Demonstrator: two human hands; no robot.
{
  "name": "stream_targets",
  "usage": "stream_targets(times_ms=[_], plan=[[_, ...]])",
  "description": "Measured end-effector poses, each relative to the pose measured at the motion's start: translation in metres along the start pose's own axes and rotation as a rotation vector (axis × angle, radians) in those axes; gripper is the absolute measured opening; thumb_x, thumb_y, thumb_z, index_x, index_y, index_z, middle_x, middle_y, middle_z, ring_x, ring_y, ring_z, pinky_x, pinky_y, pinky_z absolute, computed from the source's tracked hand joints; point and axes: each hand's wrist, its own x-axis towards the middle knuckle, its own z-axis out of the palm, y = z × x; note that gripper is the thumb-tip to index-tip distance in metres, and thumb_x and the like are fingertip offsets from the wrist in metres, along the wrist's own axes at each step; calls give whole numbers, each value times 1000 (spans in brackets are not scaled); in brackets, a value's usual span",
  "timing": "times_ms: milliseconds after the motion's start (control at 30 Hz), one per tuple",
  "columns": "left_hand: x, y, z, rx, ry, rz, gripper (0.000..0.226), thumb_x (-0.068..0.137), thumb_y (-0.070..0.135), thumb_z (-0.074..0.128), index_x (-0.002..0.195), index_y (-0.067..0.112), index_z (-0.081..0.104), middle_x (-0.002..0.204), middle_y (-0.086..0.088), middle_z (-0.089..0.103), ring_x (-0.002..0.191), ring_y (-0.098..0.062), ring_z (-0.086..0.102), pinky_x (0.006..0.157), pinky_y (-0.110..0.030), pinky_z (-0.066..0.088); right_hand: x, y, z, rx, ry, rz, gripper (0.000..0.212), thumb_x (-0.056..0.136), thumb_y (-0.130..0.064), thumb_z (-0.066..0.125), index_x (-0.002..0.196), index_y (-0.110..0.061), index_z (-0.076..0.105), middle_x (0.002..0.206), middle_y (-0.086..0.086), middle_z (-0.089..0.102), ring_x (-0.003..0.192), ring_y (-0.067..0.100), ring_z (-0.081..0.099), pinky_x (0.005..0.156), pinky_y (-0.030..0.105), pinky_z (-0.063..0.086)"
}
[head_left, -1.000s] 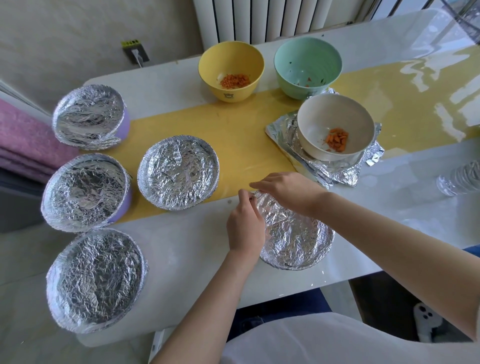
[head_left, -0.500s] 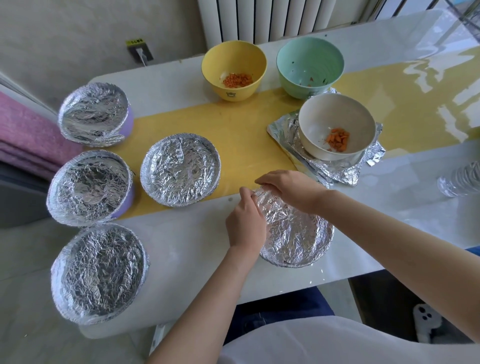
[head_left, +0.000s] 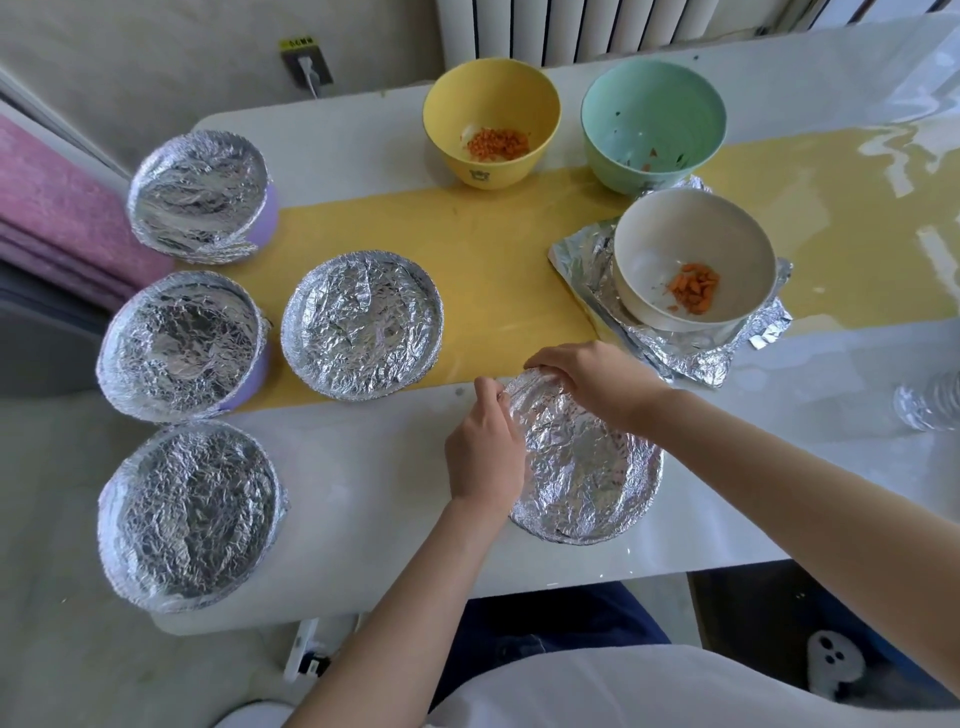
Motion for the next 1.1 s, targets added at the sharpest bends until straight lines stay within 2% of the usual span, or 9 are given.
stream_targets(times_ms=[133,367,533,700,767,833,900,967,1100], plan=[[-3,1,-2,-17,16,-37,13,99,13,35,101,5,45,83,-15,65,71,-38,60,52,-32,31,-12,2,-5,111,36,63,32,98,-13,44,127,-10,56,121,9,63,104,27,63,87,37,50],[-20,7,2,-144,-14,-179,10,100,17,30,91,14,29,73,-7,49,70,-37,52,53,-35,24,-17,5,-5,87,39,31,21,93,-4,53,109,-5,67,91,11,72,76,29,67,67,33,53],[-14,5,2,-256,55,-105,15,99,18,42,109,11,49,107,-3,61,93,-23,58,71,-31,43,-11,2,2,-44,-14,25,26,94,-4,50,113,-14,65,95,7,71,75,26,66,60,31,53],[-5,4,3,-275,131,-35,10,93,8,52,95,9,62,76,0,65,61,-11,52,57,-19,33,-11,0,5,-213,35,-93,39,77,10,62,111,-9,65,95,7,70,94,25,65,73,30,53],[-5,5,3,-310,160,-62,9,92,6,55,90,9,63,67,3,61,54,-7,45,55,-20,32,-8,-7,1,-202,0,-131,40,84,6,57,122,-8,59,106,8,68,103,25,62,78,29,51],[-6,6,5,-316,170,-68,9,92,6,54,90,7,63,69,0,63,57,-10,49,55,-22,33,-6,-16,-4,-182,-101,-105,39,95,-2,43,131,-14,50,119,3,61,107,21,57,73,26,42],[-8,7,8,-268,175,-50,10,93,7,52,93,6,62,75,-7,67,63,-24,55,55,-24,29,-5,-22,-5,-223,-160,-76,40,96,-4,38,131,-17,49,122,1,58,106,20,56,68,25,35],[-9,6,11,-229,174,-21,9,94,8,52,95,4,60,76,-11,67,65,-32,58,54,-24,26,-4,-24,-8,-220,-156,-46,41,94,0,38,129,-16,51,121,2,60,101,22,59,67,26,36],[-9,7,12,-210,180,-15,7,92,6,54,94,1,59,79,-13,68,69,-35,61,55,-21,26,1,-18,-6,-209,-168,-46,42,89,5,41,122,-14,58,114,5,65,93,27,63,67,31,43]])
